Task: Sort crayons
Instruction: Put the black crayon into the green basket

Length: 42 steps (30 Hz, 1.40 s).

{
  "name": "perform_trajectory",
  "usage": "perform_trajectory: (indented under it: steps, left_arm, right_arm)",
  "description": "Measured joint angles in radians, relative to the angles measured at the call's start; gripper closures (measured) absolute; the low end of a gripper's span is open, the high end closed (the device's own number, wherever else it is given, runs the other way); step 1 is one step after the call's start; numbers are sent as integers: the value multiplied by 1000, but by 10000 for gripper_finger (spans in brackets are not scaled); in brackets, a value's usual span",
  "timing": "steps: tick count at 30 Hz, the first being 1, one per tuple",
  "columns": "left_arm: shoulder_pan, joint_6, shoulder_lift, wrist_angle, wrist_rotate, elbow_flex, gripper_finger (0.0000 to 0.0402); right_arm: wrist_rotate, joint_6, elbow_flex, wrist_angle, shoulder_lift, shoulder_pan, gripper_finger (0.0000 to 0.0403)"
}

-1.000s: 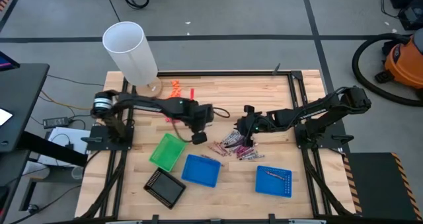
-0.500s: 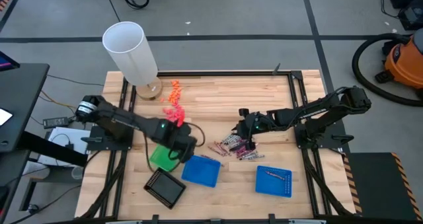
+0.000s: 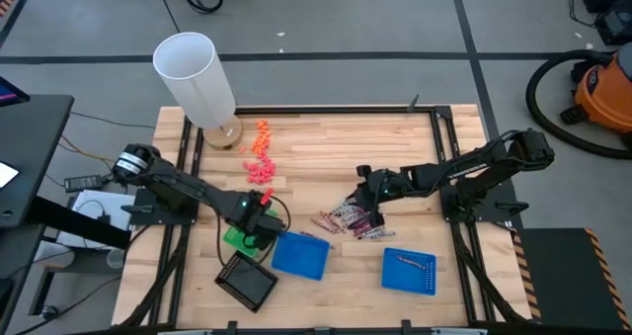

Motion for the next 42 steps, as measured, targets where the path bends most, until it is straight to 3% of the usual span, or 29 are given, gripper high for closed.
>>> perform_trajectory:
  steps: [5, 8, 12, 17, 21, 32, 42]
  left_arm:
    - [-5, 7, 0, 10, 12, -17, 287]
    - [0, 34, -7, -32, 23, 41, 239]
    - [-1, 102, -11, -68, -100, 153, 202]
    - [37, 165, 1, -22, -173, 197, 202]
    - [70, 223, 0, 62, -177, 200, 212]
    - [140, 353, 14, 216, -199, 200, 221]
    - [191, 479, 173, 272, -198, 298, 221]
  right_arm:
    - [-1, 13, 0, 2, 0, 0, 319]
    - [-1, 23, 0, -11, 0, 0, 319]
    - [0, 28, 0, -14, 0, 0, 319]
    - [23, 33, 0, -17, 0, 0, 319]
    - [89, 34, 0, -35, -11, 0, 319]
    - [137, 56, 0, -69, -33, -34, 319]
    - [218, 105, 0, -120, -83, -53, 319]
